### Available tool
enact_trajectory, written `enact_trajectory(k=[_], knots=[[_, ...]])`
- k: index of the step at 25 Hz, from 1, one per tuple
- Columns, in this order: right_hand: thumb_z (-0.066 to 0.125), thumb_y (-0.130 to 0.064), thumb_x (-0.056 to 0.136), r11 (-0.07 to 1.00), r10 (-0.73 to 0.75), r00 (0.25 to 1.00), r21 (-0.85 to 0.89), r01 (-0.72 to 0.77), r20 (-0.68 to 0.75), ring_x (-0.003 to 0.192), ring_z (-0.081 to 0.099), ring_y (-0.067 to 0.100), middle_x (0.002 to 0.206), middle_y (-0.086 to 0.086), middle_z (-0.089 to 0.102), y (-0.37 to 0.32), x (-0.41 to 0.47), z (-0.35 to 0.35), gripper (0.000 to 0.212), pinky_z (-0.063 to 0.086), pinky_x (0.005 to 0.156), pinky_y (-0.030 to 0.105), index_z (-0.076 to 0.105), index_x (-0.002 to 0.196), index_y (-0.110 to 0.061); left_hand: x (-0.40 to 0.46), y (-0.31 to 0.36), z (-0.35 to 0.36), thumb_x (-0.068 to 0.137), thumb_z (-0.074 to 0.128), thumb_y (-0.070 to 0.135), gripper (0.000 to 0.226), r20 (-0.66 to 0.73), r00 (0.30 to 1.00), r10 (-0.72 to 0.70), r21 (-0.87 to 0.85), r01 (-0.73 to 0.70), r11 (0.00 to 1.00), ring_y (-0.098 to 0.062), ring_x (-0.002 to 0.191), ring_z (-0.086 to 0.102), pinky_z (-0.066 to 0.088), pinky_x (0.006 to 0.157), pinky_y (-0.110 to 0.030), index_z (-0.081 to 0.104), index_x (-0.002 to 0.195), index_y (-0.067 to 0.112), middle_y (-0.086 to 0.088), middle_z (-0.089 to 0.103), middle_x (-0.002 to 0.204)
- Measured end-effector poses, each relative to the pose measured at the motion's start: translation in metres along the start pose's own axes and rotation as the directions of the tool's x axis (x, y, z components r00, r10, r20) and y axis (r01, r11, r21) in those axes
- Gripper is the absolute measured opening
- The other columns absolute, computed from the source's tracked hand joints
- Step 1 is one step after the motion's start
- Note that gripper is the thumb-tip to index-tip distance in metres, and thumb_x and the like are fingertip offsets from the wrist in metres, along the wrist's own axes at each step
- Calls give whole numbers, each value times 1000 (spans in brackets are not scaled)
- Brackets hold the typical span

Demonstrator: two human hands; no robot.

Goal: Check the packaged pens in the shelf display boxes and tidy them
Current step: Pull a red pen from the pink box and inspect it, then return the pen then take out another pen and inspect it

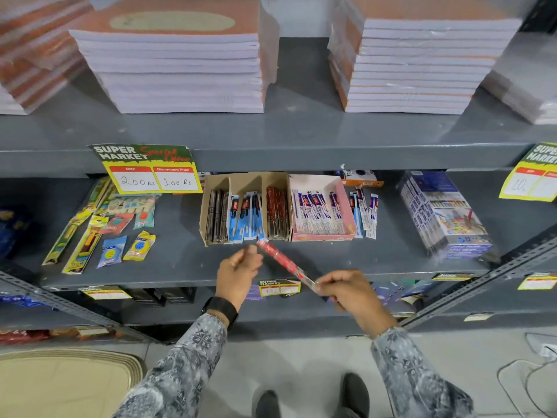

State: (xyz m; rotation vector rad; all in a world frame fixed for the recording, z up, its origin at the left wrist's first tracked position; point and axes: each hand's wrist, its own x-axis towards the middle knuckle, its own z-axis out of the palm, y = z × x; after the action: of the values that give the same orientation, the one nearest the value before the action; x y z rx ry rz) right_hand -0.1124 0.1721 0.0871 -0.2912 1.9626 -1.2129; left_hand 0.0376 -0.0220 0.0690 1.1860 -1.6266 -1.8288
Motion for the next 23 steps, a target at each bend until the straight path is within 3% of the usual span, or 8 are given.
enact_trajectory(k=[3, 5, 8, 12, 14, 18, 21, 23], knots=[[83, 1, 78, 923, 125, 991, 373, -96, -55, 43, 56, 14, 59, 10, 65, -13, 16, 47, 7, 54, 45, 24, 78, 83, -1, -5, -25, -16, 104, 48, 33, 42, 25, 948, 318, 696, -245, 674, -31, 123, 63, 50, 104, -41, 56, 141, 16, -14, 67, 133], [81, 7, 79, 806, 202, 976, 581, -117, -85, 50, 62, 17, 65, 13, 68, -31, 35, 73, 9, 59, 50, 26, 73, 79, 5, -9, -46, -18, 106, 35, 40, 55, 264, 918, 294, 841, -369, 396, -27, 151, 30, 32, 121, -41, 35, 155, 15, -9, 35, 161], [81, 10, 78, 668, 214, 972, 740, -76, -93, 74, 70, 23, 86, 18, 74, -56, 62, 91, 14, 61, 61, 28, 70, 87, 10, -14, -63, -13, 104, 21, 50, 69, 379, 904, 196, 909, -404, 105, -22, 156, -9, -5, 126, -42, 4, 160, 13, -5, -5, 169], [59, 18, 92, 542, 103, 994, 840, -16, -47, 81, 68, 8, 94, 12, 64, -59, 72, 97, 25, 56, 93, 27, 61, 116, 9, -19, -58, -14, 104, 21, 50, 69, 353, 918, 179, 919, -376, 117, -21, 156, -12, -8, 126, -43, 1, 160, 14, -3, -8, 169], [58, 20, 91, 480, 137, 990, 877, -34, -37, 82, 69, 21, 90, 17, 68, -44, 59, 94, 22, 59, 86, 35, 64, 106, 6, -22, -57, -14, 104, 21, 50, 69, 350, 919, 179, 923, -371, 98, -20, 156, -11, -9, 126, -43, 1, 160, 15, -3, -6, 170], [58, 12, 88, 803, 135, 909, 581, 133, -395, 59, 72, 23, 82, 16, 78, -1, 52, 48, 25, 58, 49, 31, 75, 85, -7, -23, -61, -11, 103, 26, 50, 70, 346, 910, 227, 923, -374, 93, -24, 157, 1, -4, 126, -45, 12, 159, 10, -8, 8, 170], [60, -3, 88, 980, -24, 642, 110, 168, -767, 83, 72, 37, 88, 17, 78, 1, 62, -14, 21, 54, 72, 36, 78, 88, -14, -10, -54, 1, 104, 25, 50, 71, 402, 887, 227, 899, -429, 83, -23, 157, -4, -3, 126, -43, 7, 160, 10, -8, 1, 170], [62, -12, 89, 997, -72, 577, -43, 64, -814, 91, 70, 41, 95, 18, 77, -10, 82, -53, 17, 50, 76, 36, 78, 94, -14, -2, -51, 8, 104, 25, 49, 71, 429, 885, 181, 891, -447, 75, -23, 157, -8, -6, 126, -42, 2, 160, 10, -7, -5, 170]])
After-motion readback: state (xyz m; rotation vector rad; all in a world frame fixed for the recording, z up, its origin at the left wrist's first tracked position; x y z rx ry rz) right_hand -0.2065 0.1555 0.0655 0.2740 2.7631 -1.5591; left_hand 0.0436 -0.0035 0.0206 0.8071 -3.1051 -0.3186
